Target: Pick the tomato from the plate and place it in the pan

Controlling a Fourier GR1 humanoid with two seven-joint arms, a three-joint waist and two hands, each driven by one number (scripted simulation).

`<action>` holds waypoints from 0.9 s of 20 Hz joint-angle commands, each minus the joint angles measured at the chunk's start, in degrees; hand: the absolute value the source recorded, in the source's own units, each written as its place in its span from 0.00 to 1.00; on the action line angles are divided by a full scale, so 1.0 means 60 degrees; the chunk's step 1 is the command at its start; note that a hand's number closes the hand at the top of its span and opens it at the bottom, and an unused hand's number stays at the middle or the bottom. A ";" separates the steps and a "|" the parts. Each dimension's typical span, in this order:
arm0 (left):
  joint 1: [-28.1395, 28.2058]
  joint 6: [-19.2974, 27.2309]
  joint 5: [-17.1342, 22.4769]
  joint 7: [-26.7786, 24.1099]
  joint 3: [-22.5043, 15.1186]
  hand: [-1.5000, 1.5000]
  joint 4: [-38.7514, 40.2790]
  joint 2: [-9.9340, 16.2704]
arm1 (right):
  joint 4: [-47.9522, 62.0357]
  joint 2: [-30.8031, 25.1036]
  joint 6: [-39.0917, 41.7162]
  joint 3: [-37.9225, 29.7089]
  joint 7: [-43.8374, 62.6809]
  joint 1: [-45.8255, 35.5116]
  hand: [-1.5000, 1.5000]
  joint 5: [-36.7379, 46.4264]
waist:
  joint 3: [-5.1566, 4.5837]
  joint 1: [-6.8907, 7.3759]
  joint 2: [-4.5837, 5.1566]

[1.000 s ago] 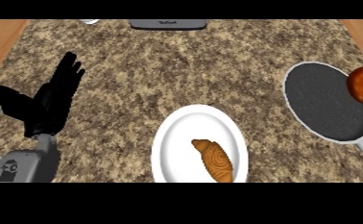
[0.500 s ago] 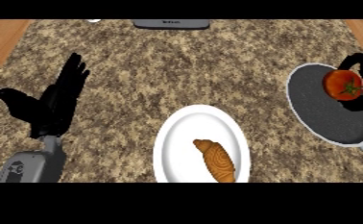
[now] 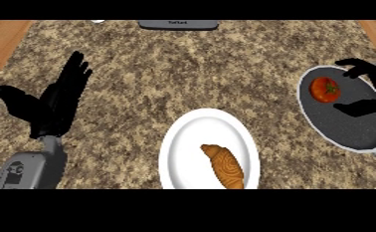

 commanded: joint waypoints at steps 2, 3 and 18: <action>-0.0125 -0.0019 -0.0033 0.0237 0.0131 0.50 -0.0043 0.0020 | 0.2215 0.0501 0.0084 -0.0482 -0.1448 -0.0955 0.00 0.0071 | 0.0005 0.0009 0.0000; 0.0191 0.0024 -0.0164 0.0136 -0.0055 0.50 -0.0252 -0.0107 | 0.1729 0.0068 0.0879 -0.0790 -0.1448 -0.1028 0.00 -0.0393 | -0.0002 -0.0058 -0.0034; -0.0073 0.0122 -0.0151 0.0347 0.0112 0.50 -0.0223 -0.0139 | 0.3660 -0.2962 0.7108 -0.3823 -0.3409 -0.0148 0.00 -0.3687 | 0.0029 -0.0168 0.0011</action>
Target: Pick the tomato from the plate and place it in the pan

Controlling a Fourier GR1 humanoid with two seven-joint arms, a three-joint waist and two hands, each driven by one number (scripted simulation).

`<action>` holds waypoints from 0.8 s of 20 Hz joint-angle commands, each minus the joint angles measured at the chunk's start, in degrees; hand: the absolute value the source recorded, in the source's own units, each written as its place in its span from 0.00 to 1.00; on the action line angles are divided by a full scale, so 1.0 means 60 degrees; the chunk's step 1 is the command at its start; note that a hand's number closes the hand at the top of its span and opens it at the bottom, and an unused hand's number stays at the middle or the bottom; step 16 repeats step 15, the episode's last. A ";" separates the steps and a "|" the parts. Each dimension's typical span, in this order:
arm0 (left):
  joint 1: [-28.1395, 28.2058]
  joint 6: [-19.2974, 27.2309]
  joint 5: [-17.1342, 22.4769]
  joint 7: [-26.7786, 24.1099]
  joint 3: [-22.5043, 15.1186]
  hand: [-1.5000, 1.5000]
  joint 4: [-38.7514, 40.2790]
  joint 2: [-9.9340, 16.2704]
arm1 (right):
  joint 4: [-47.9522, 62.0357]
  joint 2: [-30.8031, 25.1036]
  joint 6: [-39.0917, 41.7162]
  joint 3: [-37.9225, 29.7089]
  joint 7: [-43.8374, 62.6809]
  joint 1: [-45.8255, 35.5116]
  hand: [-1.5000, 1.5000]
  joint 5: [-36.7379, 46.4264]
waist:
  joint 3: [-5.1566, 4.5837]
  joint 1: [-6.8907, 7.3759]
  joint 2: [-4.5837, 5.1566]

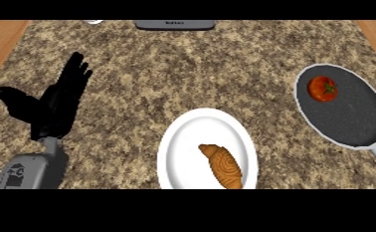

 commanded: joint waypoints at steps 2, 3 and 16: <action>0.0300 -0.0206 0.0227 -0.0078 0.0360 0.50 -0.0069 0.0247 | 0.0599 -0.1027 0.2676 -0.0596 -0.1096 0.0767 0.00 -0.0681 | 0.0027 0.0045 0.0016; 0.0138 -0.0138 0.0062 -0.0095 0.0200 0.50 -0.0050 0.0170 | 0.0534 -0.1153 0.3099 -0.0575 -0.1038 0.0877 0.00 -0.0723 | 0.0017 -0.0045 -0.0007; 0.0259 -0.0030 0.0019 -0.0095 0.0173 0.50 -0.0187 -0.0005 | -0.0234 -0.1420 0.3222 -0.0492 -0.1967 0.2373 0.00 -0.0915 | 0.0045 -0.0054 -0.0004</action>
